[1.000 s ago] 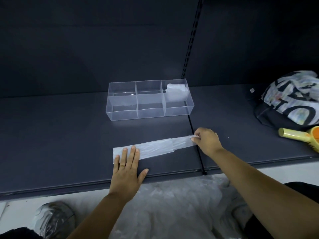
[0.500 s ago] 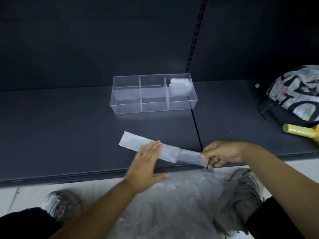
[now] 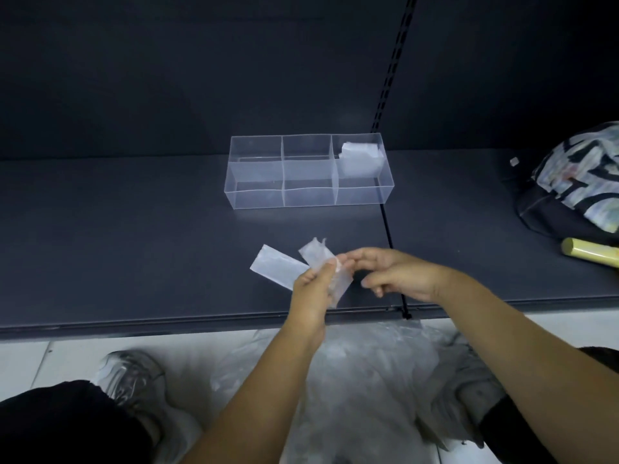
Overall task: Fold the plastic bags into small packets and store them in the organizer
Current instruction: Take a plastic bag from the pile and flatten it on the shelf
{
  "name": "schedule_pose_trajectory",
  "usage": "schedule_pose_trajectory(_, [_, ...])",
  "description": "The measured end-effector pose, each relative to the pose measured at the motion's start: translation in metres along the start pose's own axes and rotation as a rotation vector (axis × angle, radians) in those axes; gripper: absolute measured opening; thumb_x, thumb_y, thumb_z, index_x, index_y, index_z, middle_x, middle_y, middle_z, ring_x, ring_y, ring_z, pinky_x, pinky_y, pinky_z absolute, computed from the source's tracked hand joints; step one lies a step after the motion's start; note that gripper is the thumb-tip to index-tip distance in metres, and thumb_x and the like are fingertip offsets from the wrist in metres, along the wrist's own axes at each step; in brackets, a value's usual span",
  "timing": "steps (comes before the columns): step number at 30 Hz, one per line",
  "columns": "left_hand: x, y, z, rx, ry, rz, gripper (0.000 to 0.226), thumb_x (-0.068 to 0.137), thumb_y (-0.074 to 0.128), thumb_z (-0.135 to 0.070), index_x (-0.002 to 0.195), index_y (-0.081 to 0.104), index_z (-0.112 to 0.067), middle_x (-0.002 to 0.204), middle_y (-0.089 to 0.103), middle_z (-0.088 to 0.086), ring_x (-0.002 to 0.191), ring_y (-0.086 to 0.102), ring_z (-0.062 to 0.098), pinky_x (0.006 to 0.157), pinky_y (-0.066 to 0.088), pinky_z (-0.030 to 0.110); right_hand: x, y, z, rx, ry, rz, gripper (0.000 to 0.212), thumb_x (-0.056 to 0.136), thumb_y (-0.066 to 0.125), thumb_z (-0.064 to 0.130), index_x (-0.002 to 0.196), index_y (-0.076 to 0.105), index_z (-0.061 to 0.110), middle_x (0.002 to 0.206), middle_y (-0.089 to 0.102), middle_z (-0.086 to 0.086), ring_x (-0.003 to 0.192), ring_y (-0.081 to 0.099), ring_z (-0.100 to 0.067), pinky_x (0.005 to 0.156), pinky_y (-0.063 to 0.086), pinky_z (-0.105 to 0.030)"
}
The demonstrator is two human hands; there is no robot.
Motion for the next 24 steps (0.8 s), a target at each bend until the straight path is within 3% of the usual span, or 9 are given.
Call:
schedule_pose_trajectory(4, [0.017,-0.018,0.009,-0.258,-0.118,-0.02,0.019,0.098,0.05,-0.018,0.103,0.067,-0.01,0.103,0.074,0.006,0.097,0.07,0.017,0.079,0.057,0.03,0.024,0.017,-0.017,-0.117,0.022,-0.128,0.028,0.086,0.066,0.002,0.112,0.061,0.008,0.087,0.069,-0.007,0.066,0.058,-0.011,0.06,0.047,-0.017])
schedule_pose_trajectory(7, [0.029,-0.036,0.015,-0.244,-0.135,-0.082,0.018,0.098,0.05,-0.016,0.103,0.066,-0.01,0.103,0.073,0.006,0.095,0.07,0.016,0.079,0.056,0.031,0.032,0.016,-0.027,-0.192,0.04,-0.237,0.017,0.083,0.07,0.003,0.098,0.065,0.009,0.068,0.066,0.0,0.052,0.054,-0.007,0.053,0.045,-0.015])
schedule_pose_trajectory(10, [0.042,-0.058,0.013,-0.2,-0.142,-0.151,0.017,0.098,0.051,-0.016,0.101,0.066,-0.008,0.099,0.073,0.006,0.095,0.069,0.017,0.077,0.056,0.03,0.037,0.014,-0.03,-0.233,0.051,-0.312,0.01,0.082,0.071,0.004,0.087,0.065,0.011,0.067,0.067,0.0,0.041,0.05,-0.003,0.047,0.042,-0.014])
schedule_pose_trajectory(14, [0.055,-0.082,0.002,-0.078,-0.164,-0.251,0.018,0.097,0.053,-0.018,0.099,0.067,-0.007,0.092,0.073,0.006,0.077,0.072,0.01,0.057,0.055,0.02,0.038,0.013,-0.031,-0.243,0.075,-0.357,0.01,0.081,0.073,0.007,0.084,0.064,0.012,0.068,0.068,0.001,0.039,0.05,-0.002,0.043,0.039,-0.012])
schedule_pose_trajectory(16, [0.059,-0.09,-0.007,-0.018,-0.132,-0.309,0.016,0.095,0.056,-0.017,0.093,0.069,-0.008,0.092,0.073,0.01,0.081,0.071,0.017,0.061,0.056,0.022,0.038,0.013,-0.032,-0.243,0.085,-0.363,0.011,0.08,0.074,0.006,0.083,0.064,0.012,0.069,0.068,0.0,0.039,0.05,-0.002,0.044,0.04,-0.013])
schedule_pose_trajectory(19, [0.052,-0.111,-0.033,0.209,0.133,-0.516,0.016,0.094,0.055,-0.007,0.103,0.069,-0.006,0.104,0.07,0.012,0.097,0.065,0.025,0.088,0.053,0.034,0.038,0.013,-0.032,-0.264,0.092,-0.365,0.013,0.079,0.074,0.005,0.081,0.063,0.013,0.071,0.069,-0.001,0.041,0.052,-0.002,0.046,0.042,-0.013])
schedule_pose_trajectory(21, [0.029,-0.107,-0.055,0.584,0.439,-0.602,0.023,0.095,0.053,-0.006,0.114,0.065,-0.007,0.112,0.066,0.008,0.101,0.062,0.02,0.097,0.046,0.028,0.037,0.012,-0.032,-0.273,0.098,-0.361,0.014,0.078,0.074,0.005,0.08,0.063,0.014,0.072,0.069,-0.001,0.042,0.053,-0.002,0.046,0.042,-0.013])
schedule_pose_trajectory(22, [0.015,-0.094,-0.058,0.778,0.607,-0.564,0.025,0.094,0.053,-0.007,0.116,0.064,-0.009,0.115,0.064,0.007,0.104,0.06,0.02,0.097,0.042,0.026,0.037,0.012,-0.032,-0.274,0.1,-0.358,0.014,0.078,0.074,0.005,0.08,0.063,0.014,0.072,0.069,-0.001,0.042,0.053,-0.002,0.046,0.041,-0.013])
schedule_pose_trajectory(24, [-0.004,-0.058,-0.035,1.049,0.799,-0.261,0.033,0.089,0.058,-0.014,0.121,0.061,-0.008,0.123,0.061,0.009,0.113,0.056,0.025,0.101,0.034,0.023,0.036,0.013,-0.031,-0.277,0.099,-0.354,0.015,0.078,0.074,0.005,0.079,0.062,0.014,0.07,0.069,-0.001,0.044,0.054,-0.003,0.047,0.042,-0.013])
Point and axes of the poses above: each hand's wrist, its own x-axis towards the middle knuckle, its own y-axis out of the palm, z = x × y, the point moved 7 cm from there along x, towards the middle knuckle
